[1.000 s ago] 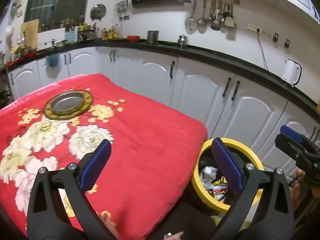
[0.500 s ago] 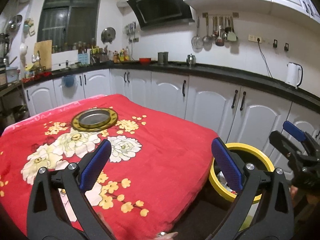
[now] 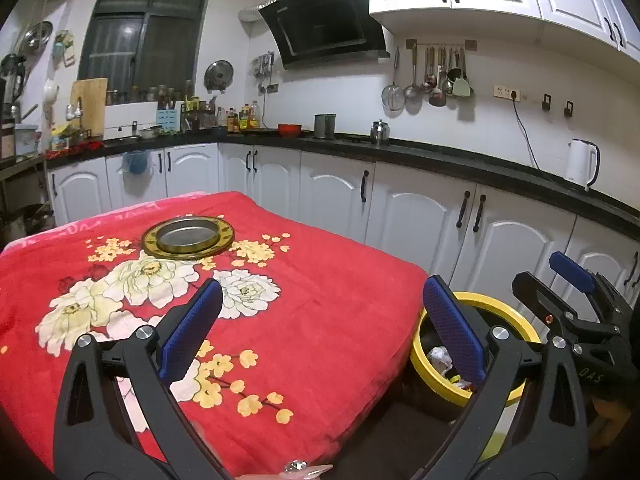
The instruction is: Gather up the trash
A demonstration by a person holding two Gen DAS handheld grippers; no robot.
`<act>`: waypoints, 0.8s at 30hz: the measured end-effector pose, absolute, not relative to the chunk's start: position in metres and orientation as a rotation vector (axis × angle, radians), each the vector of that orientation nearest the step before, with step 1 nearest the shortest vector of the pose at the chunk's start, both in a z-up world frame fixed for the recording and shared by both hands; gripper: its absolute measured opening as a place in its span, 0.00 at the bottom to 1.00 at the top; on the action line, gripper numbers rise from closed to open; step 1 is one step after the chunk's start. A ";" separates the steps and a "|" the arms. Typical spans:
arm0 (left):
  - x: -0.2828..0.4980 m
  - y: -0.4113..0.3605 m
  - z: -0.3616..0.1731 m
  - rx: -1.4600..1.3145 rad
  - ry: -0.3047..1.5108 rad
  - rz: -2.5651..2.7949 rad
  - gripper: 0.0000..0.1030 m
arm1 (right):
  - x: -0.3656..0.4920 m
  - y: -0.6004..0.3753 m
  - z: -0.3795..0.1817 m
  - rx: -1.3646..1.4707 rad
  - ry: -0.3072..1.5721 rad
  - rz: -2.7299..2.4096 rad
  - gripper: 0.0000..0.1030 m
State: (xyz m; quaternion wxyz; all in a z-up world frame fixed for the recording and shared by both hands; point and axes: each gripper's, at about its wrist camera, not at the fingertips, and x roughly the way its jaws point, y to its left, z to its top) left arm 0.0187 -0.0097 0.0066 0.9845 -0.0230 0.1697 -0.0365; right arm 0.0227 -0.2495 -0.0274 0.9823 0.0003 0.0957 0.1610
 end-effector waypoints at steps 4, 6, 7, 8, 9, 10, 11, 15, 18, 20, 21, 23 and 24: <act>0.019 -0.011 0.005 -0.044 0.345 -0.077 0.89 | 0.022 -0.247 -0.029 0.003 0.201 0.329 0.94; 0.019 -0.011 0.006 -0.045 0.345 -0.075 0.89 | 0.022 -0.248 -0.029 0.003 0.199 0.327 0.94; 0.019 -0.011 0.005 -0.046 0.345 -0.074 0.89 | 0.022 -0.247 -0.028 0.005 0.197 0.325 0.94; 0.019 -0.012 0.005 -0.046 0.346 -0.073 0.89 | 0.022 -0.247 -0.028 0.006 0.197 0.324 0.94; 0.019 -0.011 0.005 -0.046 0.346 -0.073 0.89 | 0.023 -0.247 -0.029 0.007 0.199 0.322 0.94; 0.019 -0.012 0.005 -0.046 0.348 -0.074 0.90 | 0.023 -0.247 -0.030 0.010 0.200 0.320 0.94; 0.018 -0.012 0.005 -0.046 0.349 -0.073 0.90 | 0.024 -0.247 -0.031 0.013 0.203 0.320 0.94; 0.018 -0.013 0.004 -0.046 0.350 -0.074 0.90 | 0.025 -0.248 -0.031 0.014 0.203 0.321 0.94; 0.019 -0.014 0.003 -0.045 0.350 -0.078 0.90 | 0.025 -0.247 -0.031 0.015 0.202 0.319 0.94; 0.019 -0.014 0.003 -0.046 0.351 -0.077 0.89 | 0.025 -0.247 -0.032 0.016 0.202 0.320 0.94; 0.019 -0.014 0.002 -0.046 0.352 -0.079 0.90 | 0.025 -0.248 -0.032 0.016 0.203 0.321 0.94; 0.018 -0.014 0.002 -0.047 0.351 -0.078 0.90 | 0.025 -0.247 -0.032 0.019 0.203 0.320 0.94; 0.018 -0.014 0.001 -0.048 0.351 -0.080 0.90 | 0.025 -0.248 -0.032 0.018 0.202 0.320 0.94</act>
